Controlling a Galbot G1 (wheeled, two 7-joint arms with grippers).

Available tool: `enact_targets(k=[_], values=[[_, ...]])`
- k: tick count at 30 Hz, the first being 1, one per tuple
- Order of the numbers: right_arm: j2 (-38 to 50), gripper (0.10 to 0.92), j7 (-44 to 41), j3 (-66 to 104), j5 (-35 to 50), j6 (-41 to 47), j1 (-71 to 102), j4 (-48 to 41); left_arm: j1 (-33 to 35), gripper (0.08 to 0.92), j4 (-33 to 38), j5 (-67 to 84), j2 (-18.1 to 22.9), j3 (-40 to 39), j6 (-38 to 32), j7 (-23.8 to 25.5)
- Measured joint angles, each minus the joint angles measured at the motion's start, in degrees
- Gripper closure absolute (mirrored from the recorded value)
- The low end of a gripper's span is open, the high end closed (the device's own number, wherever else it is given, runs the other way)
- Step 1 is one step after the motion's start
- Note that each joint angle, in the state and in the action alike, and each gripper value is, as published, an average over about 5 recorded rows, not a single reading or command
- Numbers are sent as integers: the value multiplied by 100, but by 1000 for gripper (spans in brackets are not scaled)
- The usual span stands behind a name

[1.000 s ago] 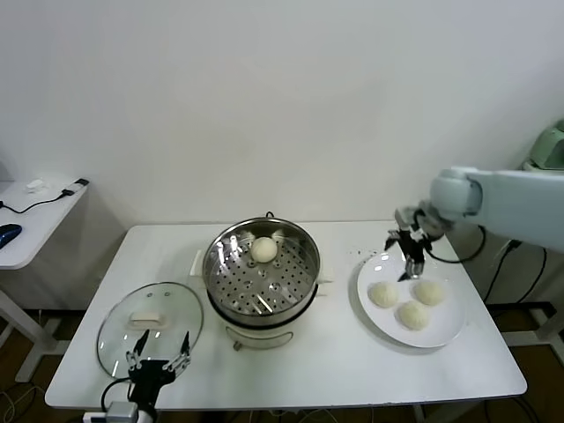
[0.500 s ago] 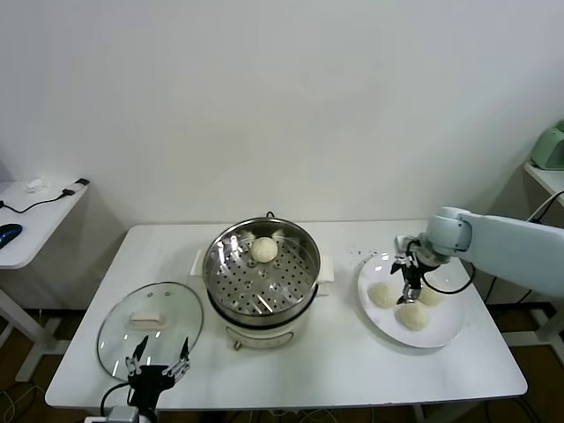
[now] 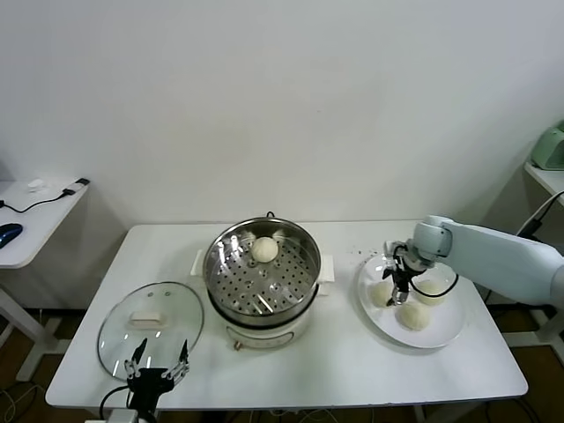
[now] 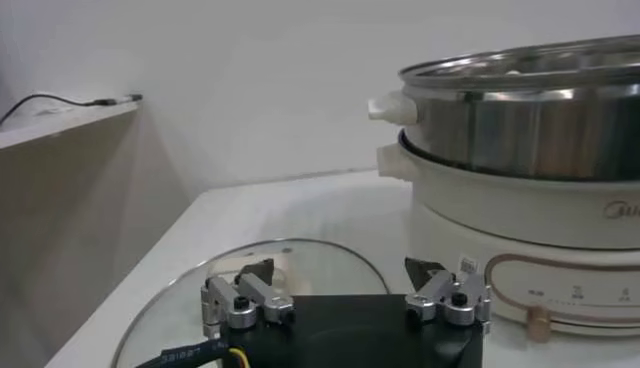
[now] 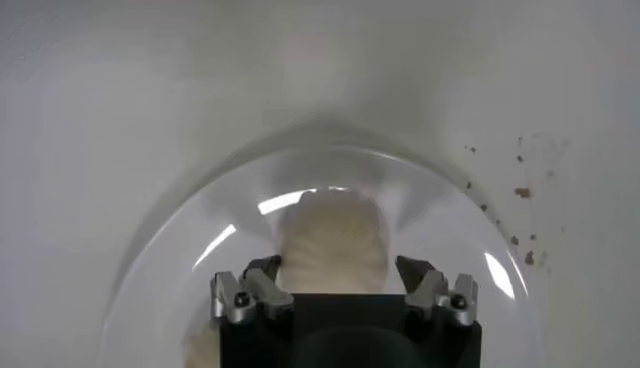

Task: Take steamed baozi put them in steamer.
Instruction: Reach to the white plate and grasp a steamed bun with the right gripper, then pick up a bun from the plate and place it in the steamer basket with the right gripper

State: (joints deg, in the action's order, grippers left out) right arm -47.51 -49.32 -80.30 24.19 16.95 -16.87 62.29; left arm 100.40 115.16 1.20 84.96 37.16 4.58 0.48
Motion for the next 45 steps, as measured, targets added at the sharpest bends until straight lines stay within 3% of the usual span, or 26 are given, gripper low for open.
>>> enact_targets(k=[5, 14, 22, 34, 45], values=[[-40, 441, -89, 33, 7, -22, -3, -90, 7, 177, 5, -9, 1, -13, -5, 0], [37, 448, -313, -374, 389, -91, -752, 214, 29, 177, 62, -15, -24, -25, -16, -4], [-187, 448, -455, -1290, 1430, 16, -2583, 879, 16, 177, 146, 10, -85, -70, -1, 3], [-1505, 448, 324, -1306, 3454, 969, -3911, 2096, -61, 177, 212, 17, -127, -120, 36, 24], [-2783, 448, 1064, -1102, 3732, 1554, -3180, 1815, -92, 177, 209, 18, -128, -110, 37, 39]])
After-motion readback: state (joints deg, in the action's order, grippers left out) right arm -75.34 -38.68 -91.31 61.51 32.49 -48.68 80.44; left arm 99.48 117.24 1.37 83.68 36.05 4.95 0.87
